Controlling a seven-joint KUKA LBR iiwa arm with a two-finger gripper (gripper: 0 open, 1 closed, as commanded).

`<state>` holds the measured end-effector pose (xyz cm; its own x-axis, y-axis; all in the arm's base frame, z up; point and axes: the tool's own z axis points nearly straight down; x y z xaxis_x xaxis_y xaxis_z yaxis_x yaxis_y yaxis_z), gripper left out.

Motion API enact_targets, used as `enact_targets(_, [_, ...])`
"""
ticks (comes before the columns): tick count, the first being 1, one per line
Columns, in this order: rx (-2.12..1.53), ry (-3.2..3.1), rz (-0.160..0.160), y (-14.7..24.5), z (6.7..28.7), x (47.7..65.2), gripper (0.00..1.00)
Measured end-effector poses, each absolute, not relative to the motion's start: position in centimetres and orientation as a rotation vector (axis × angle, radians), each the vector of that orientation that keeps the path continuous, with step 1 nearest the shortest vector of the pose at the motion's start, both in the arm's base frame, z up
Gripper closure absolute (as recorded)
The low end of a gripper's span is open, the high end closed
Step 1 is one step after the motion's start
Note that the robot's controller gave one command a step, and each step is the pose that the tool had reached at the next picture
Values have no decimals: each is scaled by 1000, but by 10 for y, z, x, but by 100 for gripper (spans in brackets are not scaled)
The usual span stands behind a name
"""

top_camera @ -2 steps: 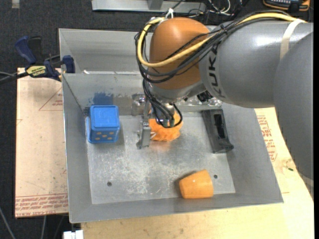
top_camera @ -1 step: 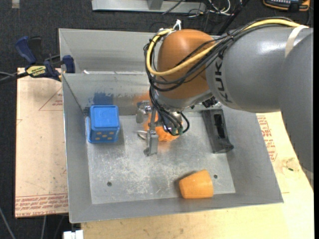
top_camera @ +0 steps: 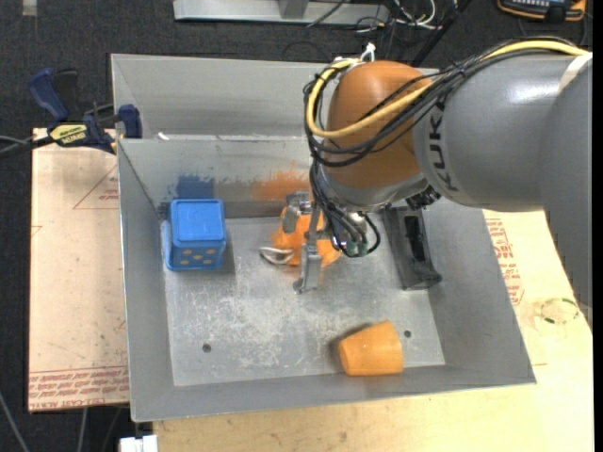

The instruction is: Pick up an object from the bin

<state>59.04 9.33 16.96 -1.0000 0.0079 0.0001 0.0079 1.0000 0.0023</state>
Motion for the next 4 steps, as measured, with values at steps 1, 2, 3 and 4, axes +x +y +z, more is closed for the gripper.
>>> enact_targets(1, [-126,-3142,-4,80,152,602,0])
enact_targets(2, [-53,-3145,-4,78,146,605,0])
enact_targets(3, [357,-3131,-5,87,110,621,0])
enact_targets(4, [-601,-3091,-9,86,77,631,100])
